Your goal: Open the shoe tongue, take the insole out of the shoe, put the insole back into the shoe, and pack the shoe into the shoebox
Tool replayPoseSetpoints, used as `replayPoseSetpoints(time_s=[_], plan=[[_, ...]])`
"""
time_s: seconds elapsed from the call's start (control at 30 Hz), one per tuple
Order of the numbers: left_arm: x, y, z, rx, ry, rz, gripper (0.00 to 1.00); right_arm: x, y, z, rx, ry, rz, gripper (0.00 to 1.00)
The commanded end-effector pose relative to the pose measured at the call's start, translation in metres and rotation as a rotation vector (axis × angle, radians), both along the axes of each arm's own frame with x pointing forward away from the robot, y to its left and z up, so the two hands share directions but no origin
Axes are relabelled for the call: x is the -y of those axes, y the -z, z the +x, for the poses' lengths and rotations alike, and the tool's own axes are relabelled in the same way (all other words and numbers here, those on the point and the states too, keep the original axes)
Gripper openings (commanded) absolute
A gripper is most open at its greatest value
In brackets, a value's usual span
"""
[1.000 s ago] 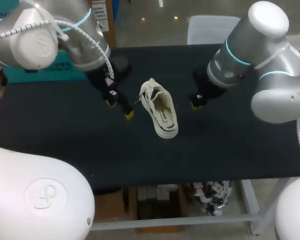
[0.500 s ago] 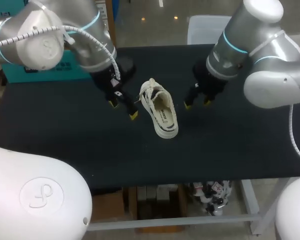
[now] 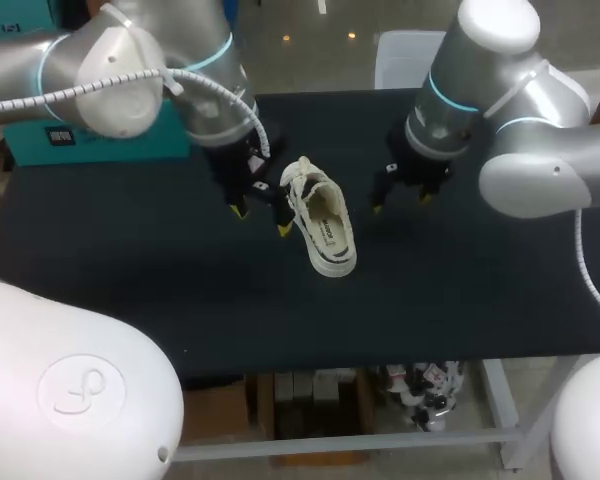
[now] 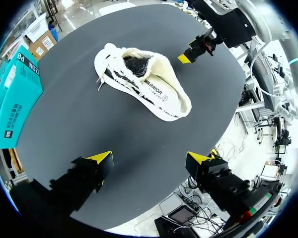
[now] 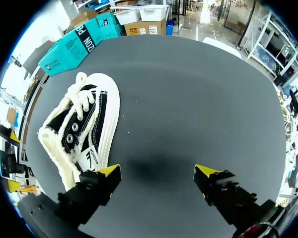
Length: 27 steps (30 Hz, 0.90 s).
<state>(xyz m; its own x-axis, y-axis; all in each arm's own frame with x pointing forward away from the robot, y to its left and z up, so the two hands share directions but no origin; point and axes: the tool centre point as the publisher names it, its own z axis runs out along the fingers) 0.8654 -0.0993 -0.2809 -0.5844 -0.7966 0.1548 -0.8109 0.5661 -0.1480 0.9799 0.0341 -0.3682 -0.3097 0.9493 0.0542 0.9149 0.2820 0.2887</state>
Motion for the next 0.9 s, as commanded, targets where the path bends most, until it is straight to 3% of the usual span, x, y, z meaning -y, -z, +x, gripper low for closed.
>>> replayPoseSetpoints(time_s=[0.03, 0.23, 0.4, 0.6, 0.9], plan=[[0.010, 0.010, 0.008, -0.026, -0.036, 0.046, 1.00, 0.003, 0.003, 0.015, -0.013, -0.004, 0.002, 1.00], [0.016, 0.024, 0.006, -0.019, -0.088, 0.074, 1.00, 0.007, 0.001, 0.028, -0.027, 0.010, -0.006, 1.00], [0.020, 0.046, 0.014, 0.010, -0.157, 0.095, 1.00, 0.012, -0.001, 0.027, -0.035, 0.009, -0.004, 1.00], [0.019, 0.068, 0.031, 0.043, -0.250, 0.043, 1.00, 0.013, -0.003, 0.027, -0.033, -0.094, -0.054, 1.00], [0.031, 0.074, 0.060, 0.089, -0.306, -0.034, 1.00, 0.013, -0.005, 0.036, -0.022, -0.192, -0.078, 1.00]])
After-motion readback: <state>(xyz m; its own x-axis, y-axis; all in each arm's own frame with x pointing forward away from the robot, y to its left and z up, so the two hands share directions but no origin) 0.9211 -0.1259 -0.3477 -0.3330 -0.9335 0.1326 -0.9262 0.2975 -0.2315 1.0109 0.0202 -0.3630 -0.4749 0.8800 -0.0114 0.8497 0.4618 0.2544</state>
